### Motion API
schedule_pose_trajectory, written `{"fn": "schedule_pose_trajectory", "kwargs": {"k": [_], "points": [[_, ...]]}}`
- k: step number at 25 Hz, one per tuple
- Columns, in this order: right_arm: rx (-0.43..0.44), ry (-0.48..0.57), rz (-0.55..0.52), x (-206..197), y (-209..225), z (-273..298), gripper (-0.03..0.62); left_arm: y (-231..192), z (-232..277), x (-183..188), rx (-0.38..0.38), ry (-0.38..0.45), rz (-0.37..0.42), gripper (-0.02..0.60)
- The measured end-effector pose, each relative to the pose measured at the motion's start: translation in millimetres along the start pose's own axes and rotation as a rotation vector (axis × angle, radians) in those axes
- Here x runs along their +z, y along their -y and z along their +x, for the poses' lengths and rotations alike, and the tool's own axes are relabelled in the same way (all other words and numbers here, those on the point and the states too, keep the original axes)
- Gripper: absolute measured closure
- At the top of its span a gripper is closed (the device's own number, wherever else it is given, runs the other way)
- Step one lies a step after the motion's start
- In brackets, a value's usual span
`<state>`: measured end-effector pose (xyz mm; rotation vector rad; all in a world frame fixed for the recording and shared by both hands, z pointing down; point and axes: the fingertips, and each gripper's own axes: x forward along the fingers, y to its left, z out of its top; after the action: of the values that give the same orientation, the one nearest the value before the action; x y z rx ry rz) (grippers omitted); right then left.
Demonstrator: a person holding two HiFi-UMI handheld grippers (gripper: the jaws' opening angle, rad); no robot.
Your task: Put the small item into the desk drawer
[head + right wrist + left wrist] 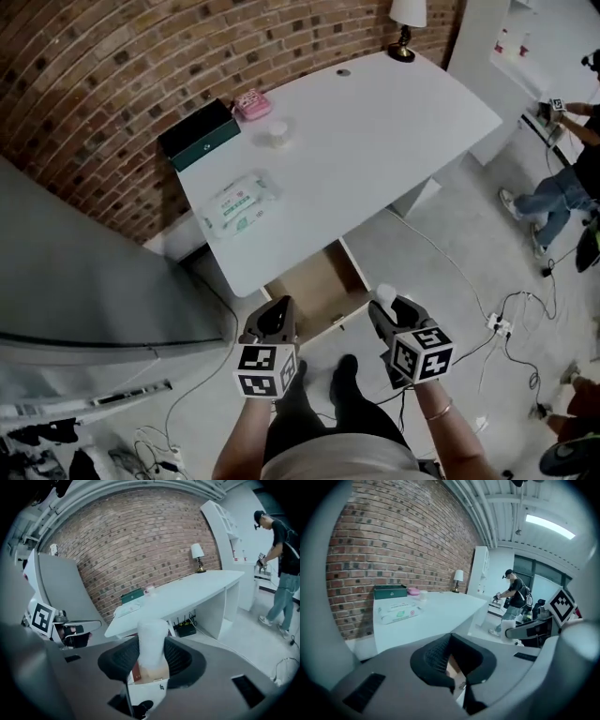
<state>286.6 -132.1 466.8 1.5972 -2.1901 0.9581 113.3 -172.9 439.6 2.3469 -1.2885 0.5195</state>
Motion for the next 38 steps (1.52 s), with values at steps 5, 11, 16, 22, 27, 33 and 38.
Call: {"fn": "schedule_pose_trajectory", "kwargs": {"k": [5, 11, 16, 22, 27, 33, 38], "points": [[0.110, -0.084, -0.070, -11.8, -29.4, 44.7, 0.421, -37.0, -19.2, -19.0, 0.125, 0.008, -0.081, 0.561], [0.199, -0.187, -0.137, -41.7, -64.5, 84.8, 0.421, -71.9, -46.0, -52.7, 0.234, 0.000, -0.152, 0.561], [0.235, -0.261, -0.202, -68.0, -86.1, 113.9, 0.421, -94.8, -60.7, -80.4, 0.290, -0.007, -0.209, 0.561], [0.240, -0.325, -0.255, -98.7, -98.2, 144.5, 0.421, -119.8, -74.3, -107.8, 0.339, -0.002, -0.261, 0.561], [0.236, -0.367, -0.293, -121.2, -100.2, 167.4, 0.421, -134.7, -81.6, -134.1, 0.375, -0.009, -0.306, 0.561], [0.242, -0.409, -0.334, -142.9, -105.3, 194.1, 0.421, -145.8, -86.6, -164.4, 0.401, -0.026, -0.352, 0.561], [0.240, -0.446, -0.383, -165.0, -110.7, 223.4, 0.421, -154.5, -80.0, -184.6, 0.396, -0.037, -0.376, 0.561]]}}
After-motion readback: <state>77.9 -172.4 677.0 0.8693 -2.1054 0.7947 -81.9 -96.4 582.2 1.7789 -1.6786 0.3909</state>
